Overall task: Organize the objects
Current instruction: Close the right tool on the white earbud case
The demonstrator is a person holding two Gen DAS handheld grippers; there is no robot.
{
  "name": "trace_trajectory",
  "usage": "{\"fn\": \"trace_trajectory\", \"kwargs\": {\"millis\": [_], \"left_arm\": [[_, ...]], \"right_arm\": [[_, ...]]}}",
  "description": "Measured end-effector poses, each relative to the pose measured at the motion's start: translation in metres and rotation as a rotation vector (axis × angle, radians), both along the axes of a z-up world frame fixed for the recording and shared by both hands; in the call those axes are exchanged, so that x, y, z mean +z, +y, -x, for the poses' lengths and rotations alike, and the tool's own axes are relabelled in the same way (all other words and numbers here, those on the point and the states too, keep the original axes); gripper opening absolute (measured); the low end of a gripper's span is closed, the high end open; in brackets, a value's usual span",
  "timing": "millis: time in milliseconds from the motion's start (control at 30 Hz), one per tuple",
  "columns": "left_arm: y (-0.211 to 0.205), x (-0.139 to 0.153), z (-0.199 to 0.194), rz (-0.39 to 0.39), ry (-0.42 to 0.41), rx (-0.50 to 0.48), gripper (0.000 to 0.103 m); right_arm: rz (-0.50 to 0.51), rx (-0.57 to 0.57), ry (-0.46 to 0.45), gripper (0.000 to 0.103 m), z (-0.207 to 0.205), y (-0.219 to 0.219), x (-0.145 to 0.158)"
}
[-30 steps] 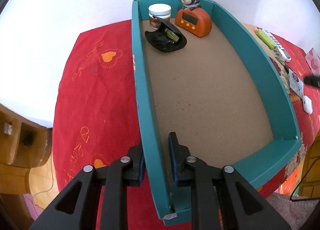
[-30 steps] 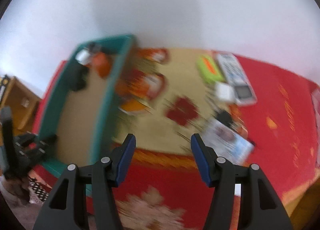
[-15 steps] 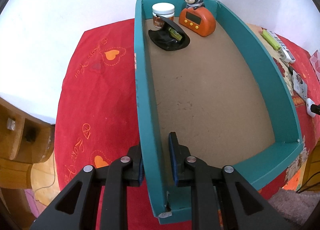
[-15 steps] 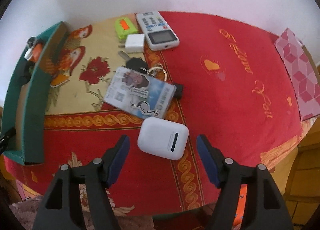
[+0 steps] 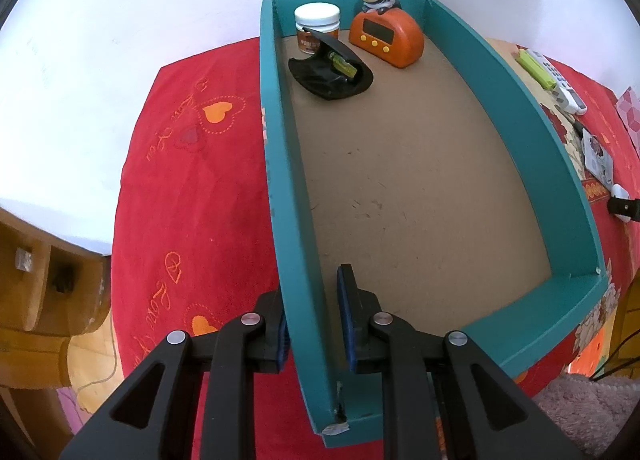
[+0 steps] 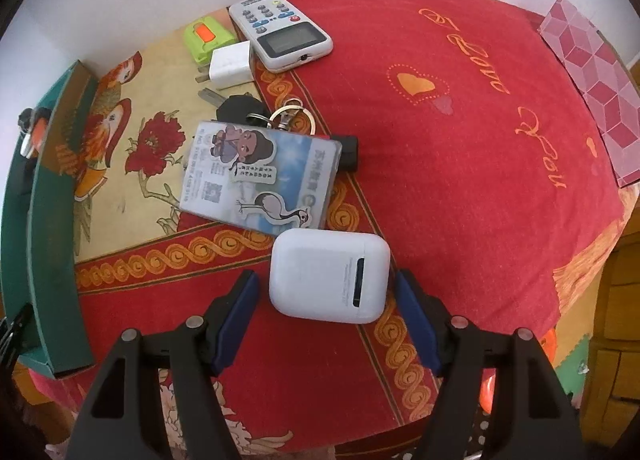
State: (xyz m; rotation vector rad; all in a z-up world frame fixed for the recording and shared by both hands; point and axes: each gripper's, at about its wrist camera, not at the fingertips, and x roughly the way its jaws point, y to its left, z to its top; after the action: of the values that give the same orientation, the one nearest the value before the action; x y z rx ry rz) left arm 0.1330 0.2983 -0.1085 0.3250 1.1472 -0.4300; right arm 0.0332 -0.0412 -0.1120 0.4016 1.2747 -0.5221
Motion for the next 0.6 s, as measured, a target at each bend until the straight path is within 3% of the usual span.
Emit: {"fn": "trace_trajectory", "kwargs": {"millis": [300,500,600], "left_arm": [[0.0032,-0.0002,0.0024,0.009,0.0,-0.006,0.02],[0.0032,-0.0001,0.0024,0.01,0.001,-0.007,0.02],[0.003,0.0,0.0025,0.009,0.0,-0.007,0.02]], "right_arm": [[0.001,-0.015,0.003,0.069,-0.0022,0.0024,-0.0012],[0.006,-0.02,-0.003,0.057,0.0015,-0.0036,0.0015],[0.008,-0.017,-0.005,0.056,0.0007,-0.0056,0.0027]]}}
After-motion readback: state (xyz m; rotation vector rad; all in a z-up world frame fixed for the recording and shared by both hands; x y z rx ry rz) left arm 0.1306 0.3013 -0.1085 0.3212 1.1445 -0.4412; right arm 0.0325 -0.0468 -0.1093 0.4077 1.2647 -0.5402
